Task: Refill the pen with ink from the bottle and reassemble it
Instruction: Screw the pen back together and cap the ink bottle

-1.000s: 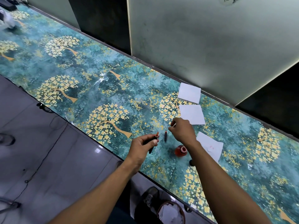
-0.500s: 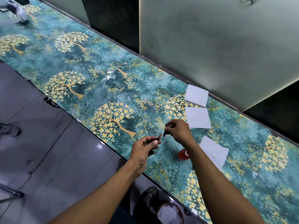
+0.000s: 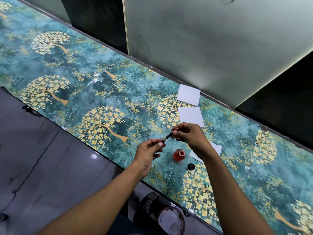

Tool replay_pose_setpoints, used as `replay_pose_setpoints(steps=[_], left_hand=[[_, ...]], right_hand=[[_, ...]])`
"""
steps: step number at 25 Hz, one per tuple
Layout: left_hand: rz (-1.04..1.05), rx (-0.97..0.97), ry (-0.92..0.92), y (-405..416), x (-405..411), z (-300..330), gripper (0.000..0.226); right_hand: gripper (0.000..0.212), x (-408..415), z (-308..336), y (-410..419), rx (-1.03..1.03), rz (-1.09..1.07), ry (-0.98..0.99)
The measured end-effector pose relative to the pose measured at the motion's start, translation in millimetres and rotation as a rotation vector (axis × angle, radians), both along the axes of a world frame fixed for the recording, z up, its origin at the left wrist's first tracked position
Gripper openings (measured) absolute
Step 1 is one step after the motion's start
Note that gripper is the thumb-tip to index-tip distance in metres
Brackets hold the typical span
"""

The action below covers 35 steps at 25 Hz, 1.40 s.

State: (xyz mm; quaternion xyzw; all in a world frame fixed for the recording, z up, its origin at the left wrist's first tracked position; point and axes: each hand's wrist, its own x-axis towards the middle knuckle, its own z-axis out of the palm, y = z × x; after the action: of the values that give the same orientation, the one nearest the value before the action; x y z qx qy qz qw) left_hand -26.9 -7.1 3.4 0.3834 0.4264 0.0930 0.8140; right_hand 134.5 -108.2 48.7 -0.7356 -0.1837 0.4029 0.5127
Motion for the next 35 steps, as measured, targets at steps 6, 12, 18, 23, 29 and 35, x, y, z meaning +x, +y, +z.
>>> replay_pose_setpoints(steps=[6,12,18,23,29,35], left_hand=[[-0.014,0.018,0.014,0.5,-1.9,-0.7,0.009],[-0.046,0.036,0.003,2.7,-3.1,-1.9,0.011],[-0.029,-0.010,-0.032,1.7,-5.1,-0.7,0.011],[-0.042,-0.005,-0.026,-0.6,-3.8,1.8,0.011],[-0.034,-0.033,-0.049,-1.8,-3.6,5.2,0.011],[-0.042,-0.032,-0.056,-2.7,-5.5,7.0,0.011]], right_hand=[[0.005,-7.9,0.0,-1.9,-0.023,0.043,-0.047],[0.008,-11.8,2.1,1.1,-0.003,0.035,-0.070],[0.009,-14.0,-0.3,-3.0,-0.039,0.022,-0.080],[0.023,-19.8,-0.7,-1.8,-0.098,0.008,-0.158],[0.014,-26.7,1.6,-3.6,-0.064,0.017,-0.142],[0.020,-31.4,-2.1,-4.7,-0.050,-0.013,-0.132]])
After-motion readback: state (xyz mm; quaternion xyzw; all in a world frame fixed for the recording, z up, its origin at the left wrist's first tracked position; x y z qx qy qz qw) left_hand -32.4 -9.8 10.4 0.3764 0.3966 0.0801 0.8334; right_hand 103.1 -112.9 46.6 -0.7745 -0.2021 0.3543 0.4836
